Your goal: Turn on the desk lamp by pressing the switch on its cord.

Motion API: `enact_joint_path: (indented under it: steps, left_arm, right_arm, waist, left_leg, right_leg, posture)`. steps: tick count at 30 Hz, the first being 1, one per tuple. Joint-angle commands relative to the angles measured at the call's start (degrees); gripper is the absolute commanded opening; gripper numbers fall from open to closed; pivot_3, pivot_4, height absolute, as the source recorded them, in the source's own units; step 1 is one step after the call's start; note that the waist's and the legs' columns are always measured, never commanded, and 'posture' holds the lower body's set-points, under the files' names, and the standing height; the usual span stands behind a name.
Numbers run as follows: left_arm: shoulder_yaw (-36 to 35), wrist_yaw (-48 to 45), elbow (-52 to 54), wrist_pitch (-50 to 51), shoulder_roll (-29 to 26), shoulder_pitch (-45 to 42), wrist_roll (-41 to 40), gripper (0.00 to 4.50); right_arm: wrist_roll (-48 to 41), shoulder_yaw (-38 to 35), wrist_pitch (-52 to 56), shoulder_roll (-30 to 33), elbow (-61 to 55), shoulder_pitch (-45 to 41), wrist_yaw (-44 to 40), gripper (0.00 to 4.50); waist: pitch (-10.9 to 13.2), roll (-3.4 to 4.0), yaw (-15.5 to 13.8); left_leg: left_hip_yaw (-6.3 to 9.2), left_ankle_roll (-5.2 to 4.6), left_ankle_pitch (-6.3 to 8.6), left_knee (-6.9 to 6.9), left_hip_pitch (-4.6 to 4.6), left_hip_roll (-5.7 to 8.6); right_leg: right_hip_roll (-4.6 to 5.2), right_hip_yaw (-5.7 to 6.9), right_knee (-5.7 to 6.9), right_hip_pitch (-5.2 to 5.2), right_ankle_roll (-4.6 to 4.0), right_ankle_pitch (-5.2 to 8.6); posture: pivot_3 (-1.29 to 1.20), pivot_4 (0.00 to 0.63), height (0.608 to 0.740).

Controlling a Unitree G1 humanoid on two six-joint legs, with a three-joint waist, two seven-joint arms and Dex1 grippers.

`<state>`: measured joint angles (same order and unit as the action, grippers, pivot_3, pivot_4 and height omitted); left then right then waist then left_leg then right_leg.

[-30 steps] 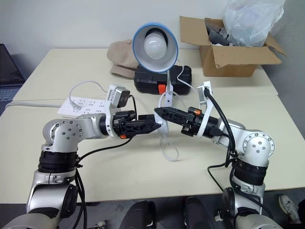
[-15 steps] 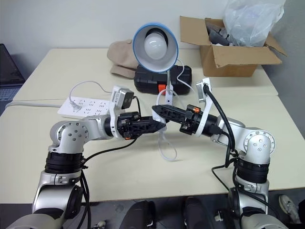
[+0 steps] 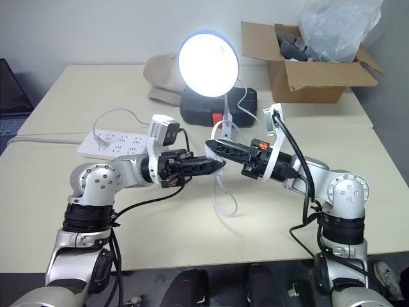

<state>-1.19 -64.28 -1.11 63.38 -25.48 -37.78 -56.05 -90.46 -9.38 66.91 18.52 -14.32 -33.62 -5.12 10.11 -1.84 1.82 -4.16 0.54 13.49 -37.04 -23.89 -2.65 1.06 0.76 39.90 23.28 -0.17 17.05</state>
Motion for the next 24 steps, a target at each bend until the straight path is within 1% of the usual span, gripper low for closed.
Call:
enact_joint_path:
  steps: [1, 5, 8, 10, 11, 13, 15, 20, 21, 24]
  left_arm:
    - [0.0, -0.3, 0.7, -0.6, -0.3, 0.7, 0.2, 0.51]
    - [-0.4, -0.2, 1.0, -0.4, -0.2, 0.8, -0.3, 0.5]
    - [0.3, 0.2, 1.4, -1.3, -0.5, 1.0, 1.1, 0.5]
    - [0.5, 0.1, 1.4, -1.2, -0.7, 0.9, 1.1, 1.2]
    - [0.3, 0.0, 1.2, -0.9, -0.6, 0.9, 0.8, 1.28]
    - [0.0, -0.6, 0.9, -0.3, -0.8, 0.7, 0.1, 1.7]
    - [-0.2, -1.2, 1.0, 0.1, -1.1, 0.9, -0.3, 1.95]
    - [0.6, -2.7, 2.4, 0.1, -2.6, 1.9, 0.3, 2.93]
    - [0.6, -2.8, 2.6, 0.0, -2.8, 2.1, 0.4, 3.02]
    - [0.8, -3.2, 4.3, -1.0, -4.3, 3.3, 1.0, 3.69]
  right_arm:
    - [-3.4, 0.4, -1.9, 0.8, -1.5, -1.0, -0.8, 0.4]
    - [-4.0, 1.0, -2.6, 1.5, -1.5, -1.0, -0.7, 0.4]
    - [-4.2, 1.6, -3.2, 1.9, -1.3, -1.0, -0.7, 0.4]
    - [-4.2, 1.8, -3.3, 2.1, -1.2, -0.9, -0.8, 0.4]
    - [-4.2, 1.9, -3.4, 2.2, -1.2, -0.9, -0.8, 0.4]
    - [-4.2, 2.0, -3.6, 2.5, -1.2, -0.8, -1.0, 0.4]
    - [-4.3, 2.2, -3.9, 2.8, -1.2, -0.6, -1.0, 0.4]
    - [-3.6, 2.1, -4.9, 3.5, -0.5, 0.0, -1.0, 0.4]
    - [-3.4, 2.1, -5.0, 3.7, -0.3, 0.1, -1.1, 0.4]
    - [-2.0, 1.9, -5.5, 4.6, 0.6, 0.6, -1.4, 0.4]
  waist:
    - [0.0, 0.0, 0.0]
    - [0.0, 0.0, 0.0]
    - [0.0, 0.0, 0.0]
    - [0.0, 0.0, 0.0]
    - [0.0, 0.0, 0.0]
    - [0.0, 0.0, 0.0]
    - [0.0, 0.0, 0.0]
    - [0.0, 0.0, 0.0]
    - [0.0, 0.0, 0.0]
    - [0.0, 0.0, 0.0]
  left_leg:
    - [0.0, 0.0, 0.0, 0.0, 0.0, 0.0]
    - [0.0, 0.0, 0.0, 0.0, 0.0, 0.0]
    - [0.0, 0.0, 0.0, 0.0, 0.0, 0.0]
    - [0.0, 0.0, 0.0, 0.0, 0.0, 0.0]
    - [0.0, 0.0, 0.0, 0.0, -0.01, 0.0]
    - [0.0, 0.0, 0.0, 0.0, 0.0, 0.0]
    - [0.0, 0.0, 0.0, 0.0, 0.0, 0.0]
    - [0.01, 0.0, 0.0, 0.01, 0.0, -0.01]
    - [0.0, 0.0, 0.0, 0.01, 0.0, -0.01]
    - [0.0, 0.0, 0.0, 0.01, -0.01, 0.0]
  right_leg:
    - [0.0, 0.0, -0.01, 0.0, 0.0, 0.0]
    - [0.0, 0.0, 0.0, 0.0, 0.0, 0.0]
    - [0.0, 0.0, -0.01, 0.0, 0.01, 0.0]
    - [0.0, 0.0, -0.01, 0.0, 0.01, 0.0]
    - [0.0, 0.0, -0.01, 0.0, 0.01, 0.0]
    - [0.0, 0.0, -0.01, 0.0, 0.01, 0.0]
    - [0.0, 0.0, -0.01, 0.0, 0.02, 0.01]
    - [0.0, 0.01, -0.01, 0.0, 0.08, 0.04]
    - [0.0, 0.01, -0.01, 0.0, 0.08, 0.05]
    - [0.01, 0.0, -0.02, 0.0, 0.08, 0.05]
  posture:
    - [0.0, 0.15, 0.74]
    - [0.0, 0.15, 0.74]
    - [0.0, 0.15, 0.74]
    - [0.0, 0.15, 0.74]
    - [0.0, 0.15, 0.74]
    - [0.0, 0.15, 0.74]
    - [0.0, 0.15, 0.74]
    - [0.0, 0.15, 0.74]
    - [0.0, 0.15, 0.74]
    - [0.0, 0.15, 0.74]
